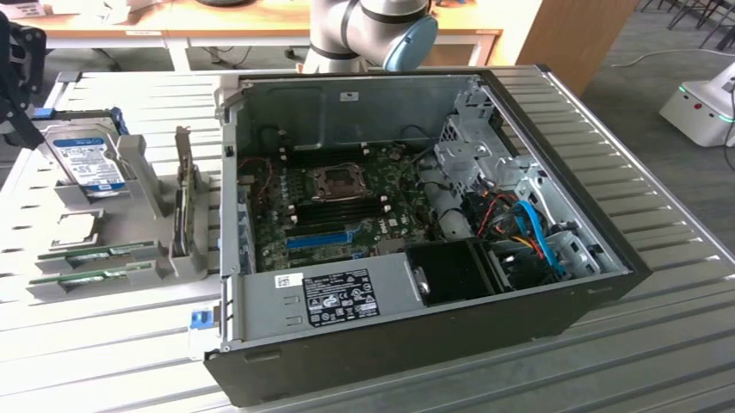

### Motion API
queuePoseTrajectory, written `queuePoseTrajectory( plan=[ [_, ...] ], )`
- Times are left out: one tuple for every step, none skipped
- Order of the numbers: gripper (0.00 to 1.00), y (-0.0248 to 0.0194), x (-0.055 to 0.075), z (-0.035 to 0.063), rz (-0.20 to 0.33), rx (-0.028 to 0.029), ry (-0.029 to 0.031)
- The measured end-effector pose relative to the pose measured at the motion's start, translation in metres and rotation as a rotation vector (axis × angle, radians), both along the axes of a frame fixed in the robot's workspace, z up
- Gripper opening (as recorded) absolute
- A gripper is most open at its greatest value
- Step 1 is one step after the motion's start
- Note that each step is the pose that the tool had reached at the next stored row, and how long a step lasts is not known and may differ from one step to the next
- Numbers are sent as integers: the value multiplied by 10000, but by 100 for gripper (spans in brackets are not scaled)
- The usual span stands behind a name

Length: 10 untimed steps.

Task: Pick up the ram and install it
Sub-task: 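Pick up the ram and move it above insertion slot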

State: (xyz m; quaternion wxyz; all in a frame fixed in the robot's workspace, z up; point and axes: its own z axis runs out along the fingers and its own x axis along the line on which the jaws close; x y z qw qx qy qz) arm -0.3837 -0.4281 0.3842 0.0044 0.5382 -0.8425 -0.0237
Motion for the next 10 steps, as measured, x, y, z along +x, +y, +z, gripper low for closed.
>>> queuePoseTrajectory(
  plan=[
    [11,0,0,0,110,0,0],
    [11,0,0,0,219,1,0],
    [11,0,0,0,330,1,0],
    [11,0,0,0,452,1,-1],
    [11,0,0,-1,566,0,-1],
    [11,0,0,-1,681,1,-1],
    [11,0,0,-1,796,1,-1],
    [11,0,0,-1,912,0,-1],
    [11,0,0,-1,1022,1,-1],
    [11,0,0,-1,1133,1,-1]
  ],
)
